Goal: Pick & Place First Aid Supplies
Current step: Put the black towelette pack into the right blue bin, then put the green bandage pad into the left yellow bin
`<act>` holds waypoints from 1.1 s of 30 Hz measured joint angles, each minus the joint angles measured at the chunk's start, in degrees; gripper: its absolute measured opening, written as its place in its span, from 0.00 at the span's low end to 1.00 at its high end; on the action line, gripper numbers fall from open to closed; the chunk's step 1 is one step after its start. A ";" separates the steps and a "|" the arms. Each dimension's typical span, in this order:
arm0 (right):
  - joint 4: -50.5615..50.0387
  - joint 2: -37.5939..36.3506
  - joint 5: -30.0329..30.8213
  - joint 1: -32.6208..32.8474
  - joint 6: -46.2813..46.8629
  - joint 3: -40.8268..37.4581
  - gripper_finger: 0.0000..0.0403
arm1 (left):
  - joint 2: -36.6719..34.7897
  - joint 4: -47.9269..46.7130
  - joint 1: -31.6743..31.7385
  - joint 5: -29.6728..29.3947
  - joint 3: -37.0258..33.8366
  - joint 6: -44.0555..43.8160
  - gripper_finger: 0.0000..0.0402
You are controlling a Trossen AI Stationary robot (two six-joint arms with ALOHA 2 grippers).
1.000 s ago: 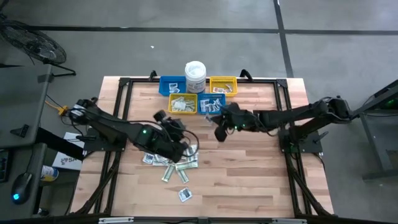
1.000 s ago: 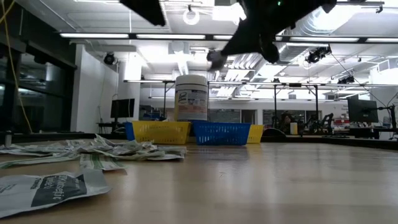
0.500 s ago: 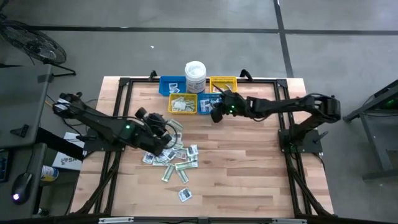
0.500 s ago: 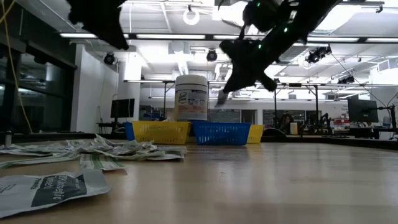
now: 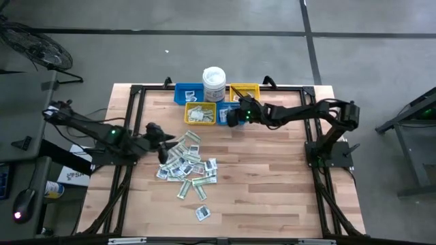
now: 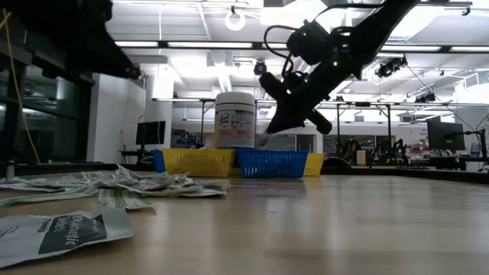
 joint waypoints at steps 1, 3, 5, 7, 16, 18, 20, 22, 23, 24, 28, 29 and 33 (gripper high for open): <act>-0.16 0.00 0.26 -0.08 0.36 0.00 0.00 | -1.38 0.14 0.00 0.11 -1.11 -0.16 0.37; 0.18 -0.02 0.39 -0.36 0.84 0.00 0.00 | -3.82 0.51 0.00 0.20 -2.96 -1.05 0.37; -0.17 -0.02 0.26 -0.54 1.03 0.00 0.00 | -5.75 0.40 0.00 0.22 -4.32 -1.63 0.37; -0.52 -0.02 0.21 -0.70 1.20 0.00 0.00 | -6.88 0.60 0.02 0.64 -5.00 -1.70 0.37; -3.17 -0.02 1.18 -1.20 3.96 0.00 0.13 | -6.65 0.44 0.00 2.53 -5.34 -0.08 0.37; -4.34 -0.02 1.59 -1.24 4.57 0.00 0.17 | -6.63 0.44 0.00 2.91 -5.34 -0.08 0.37; -4.46 -0.02 1.47 -1.24 4.58 0.00 0.21 | -6.65 0.45 0.00 3.19 -5.34 -0.08 0.37; -4.50 -0.04 1.15 -1.24 4.58 0.00 0.24 | -6.63 0.44 0.00 3.81 -5.34 -0.08 0.37; -4.75 -0.14 1.11 -1.24 4.59 0.00 0.25 | -6.63 0.44 0.00 3.90 -5.34 -0.08 0.37; -4.90 -0.29 1.04 -1.24 4.59 -0.01 0.26 | -6.63 0.41 0.00 3.90 -5.34 -0.08 0.37; -4.66 -2.20 -0.18 -1.24 4.08 0.00 0.27 | -5.65 0.43 0.02 1.38 -5.32 1.70 0.37; -4.65 -2.73 -0.46 -1.24 3.17 -0.02 0.27 | -5.21 0.40 0.09 1.23 -5.32 2.88 0.37; -4.79 -5.42 -2.75 -1.13 -0.61 -0.01 0.27 | -1.78 0.57 3.29 3.31 -5.32 6.90 0.37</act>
